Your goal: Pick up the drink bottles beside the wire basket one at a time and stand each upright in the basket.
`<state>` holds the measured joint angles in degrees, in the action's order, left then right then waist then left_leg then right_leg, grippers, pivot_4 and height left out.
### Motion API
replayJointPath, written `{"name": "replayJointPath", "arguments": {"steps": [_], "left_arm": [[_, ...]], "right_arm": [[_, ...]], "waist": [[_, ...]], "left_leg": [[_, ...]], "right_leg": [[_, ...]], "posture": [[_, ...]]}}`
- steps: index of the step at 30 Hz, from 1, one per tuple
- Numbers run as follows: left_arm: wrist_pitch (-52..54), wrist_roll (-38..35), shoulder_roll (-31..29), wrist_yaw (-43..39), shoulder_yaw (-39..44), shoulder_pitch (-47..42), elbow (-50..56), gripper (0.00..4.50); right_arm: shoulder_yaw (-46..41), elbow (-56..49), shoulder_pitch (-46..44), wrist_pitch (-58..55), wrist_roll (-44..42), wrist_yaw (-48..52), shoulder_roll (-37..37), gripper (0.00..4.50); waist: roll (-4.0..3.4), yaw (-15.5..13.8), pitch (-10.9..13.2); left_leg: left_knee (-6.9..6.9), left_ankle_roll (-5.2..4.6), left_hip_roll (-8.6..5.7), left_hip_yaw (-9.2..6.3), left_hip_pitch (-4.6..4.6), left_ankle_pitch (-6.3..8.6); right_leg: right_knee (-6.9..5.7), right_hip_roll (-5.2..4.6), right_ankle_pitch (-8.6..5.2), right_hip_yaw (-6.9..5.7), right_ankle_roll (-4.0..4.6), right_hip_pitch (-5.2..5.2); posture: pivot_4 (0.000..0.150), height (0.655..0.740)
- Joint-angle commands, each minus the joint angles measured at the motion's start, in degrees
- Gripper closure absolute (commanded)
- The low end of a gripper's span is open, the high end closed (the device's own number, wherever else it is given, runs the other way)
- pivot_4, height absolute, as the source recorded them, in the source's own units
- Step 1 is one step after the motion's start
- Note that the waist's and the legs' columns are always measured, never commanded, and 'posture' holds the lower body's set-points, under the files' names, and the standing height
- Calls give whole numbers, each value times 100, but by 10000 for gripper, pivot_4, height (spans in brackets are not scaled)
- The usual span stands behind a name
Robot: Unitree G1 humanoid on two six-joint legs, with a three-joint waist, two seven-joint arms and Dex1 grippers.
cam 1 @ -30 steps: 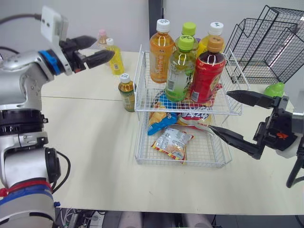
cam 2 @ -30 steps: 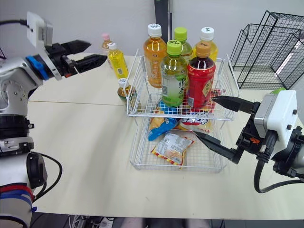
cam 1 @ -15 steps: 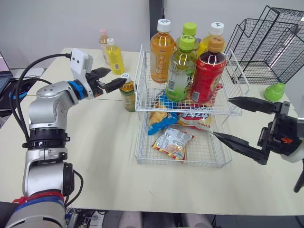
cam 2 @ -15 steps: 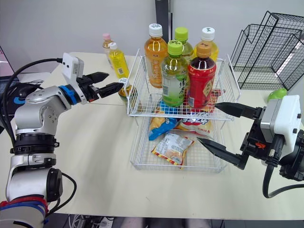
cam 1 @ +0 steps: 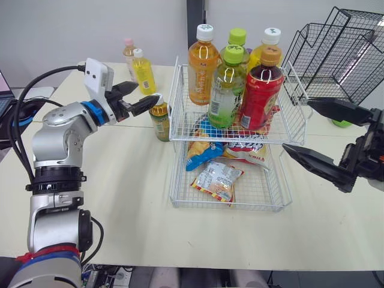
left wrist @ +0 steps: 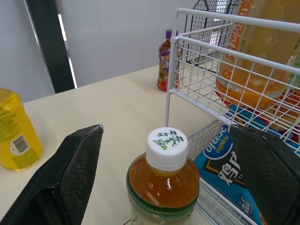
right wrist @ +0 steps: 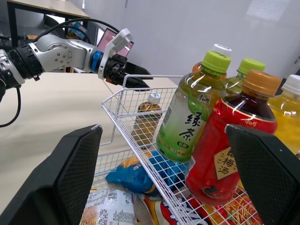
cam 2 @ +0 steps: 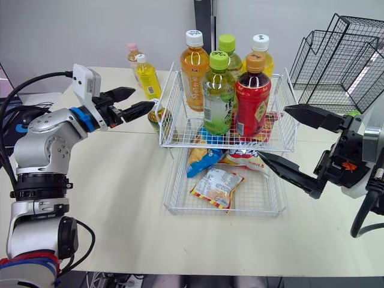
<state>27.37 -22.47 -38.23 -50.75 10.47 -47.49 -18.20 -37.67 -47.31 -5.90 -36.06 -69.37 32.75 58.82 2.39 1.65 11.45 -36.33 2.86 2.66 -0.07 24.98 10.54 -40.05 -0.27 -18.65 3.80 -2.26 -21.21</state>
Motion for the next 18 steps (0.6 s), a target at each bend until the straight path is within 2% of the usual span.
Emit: {"name": "replayJointPath", "arguments": {"steps": [1, 3, 6, 13, 18], "left_arm": [[-13, -66, -119, -35, 74, -5, 289, 450], [11, -82, -121, -36, 62, 21, 344, 450], [71, -96, -131, -42, 37, 87, 438, 450], [83, -31, -136, 53, 40, 211, 529, 450], [128, 5, 48, 286, -55, 288, 682, 450]], "right_arm": [[979, -428, -132, 312, 650, -155, -304, 0], [1972, -536, -271, 458, 1318, -353, -717, 0], [2499, -322, -433, 639, 1819, -195, -1023, 0], [2665, -169, -574, 790, 2187, -14, -1212, 0], [2608, -566, -534, 534, 1996, -558, -1294, 0]], "waist": [[3, 1, -3], [12, 13, -16], [10, 16, -15], [11, -6, -16], [10, -7, -16]], "left_leg": [[0, 0, 0, 1, 0, 0], [2, 0, 4, -2, -4, 0], [2, 0, 2, 3, -2, 0], [2, 0, 3, -1, -1, 0], [1, 0, 4, -1, -2, 0]], "right_leg": [[0, 0, 0, 0, 0, 0], [1, 6, 0, -1, 0, 0], [-5, 7, 0, 7, 0, -9], [-4, 4, 0, 0, 0, -7], [-4, 2, 0, 1, 0, -5]], "posture": [[1500, 7360], [1500, 7360], [1500, 7360], [1500, 7360], [1500, 7360]]}}
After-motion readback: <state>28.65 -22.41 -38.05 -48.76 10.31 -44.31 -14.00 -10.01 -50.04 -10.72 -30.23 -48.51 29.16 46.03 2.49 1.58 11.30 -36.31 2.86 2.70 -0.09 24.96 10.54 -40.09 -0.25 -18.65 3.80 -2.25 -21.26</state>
